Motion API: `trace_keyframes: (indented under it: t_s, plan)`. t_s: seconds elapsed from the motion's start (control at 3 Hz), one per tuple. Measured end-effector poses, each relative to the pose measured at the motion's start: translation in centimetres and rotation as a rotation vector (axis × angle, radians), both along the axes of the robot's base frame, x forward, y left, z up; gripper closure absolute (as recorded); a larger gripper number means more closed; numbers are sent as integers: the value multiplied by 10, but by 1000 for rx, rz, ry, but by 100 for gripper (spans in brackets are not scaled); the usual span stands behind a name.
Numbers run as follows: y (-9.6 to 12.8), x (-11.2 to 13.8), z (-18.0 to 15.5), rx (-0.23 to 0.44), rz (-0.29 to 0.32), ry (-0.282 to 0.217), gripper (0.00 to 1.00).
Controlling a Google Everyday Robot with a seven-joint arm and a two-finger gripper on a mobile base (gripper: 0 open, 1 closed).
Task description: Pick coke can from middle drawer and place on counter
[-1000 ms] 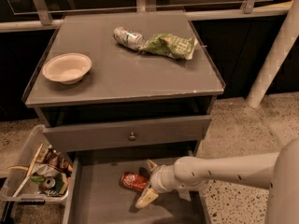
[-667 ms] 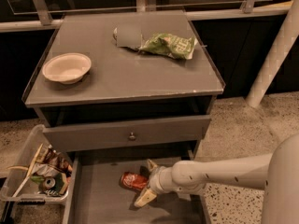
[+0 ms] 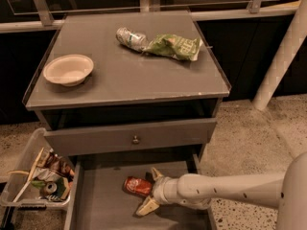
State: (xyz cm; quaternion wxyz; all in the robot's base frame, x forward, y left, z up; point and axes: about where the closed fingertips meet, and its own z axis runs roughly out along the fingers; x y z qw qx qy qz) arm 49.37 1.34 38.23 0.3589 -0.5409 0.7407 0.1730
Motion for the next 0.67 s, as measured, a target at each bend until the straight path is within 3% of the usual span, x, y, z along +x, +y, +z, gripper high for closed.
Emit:
trace_keyframes:
  t_s: [0.33,0.67]
  plan:
    - [-4,2,-14,48,-10,25,0]
    - [-4,1,-16,56,-8,34,17]
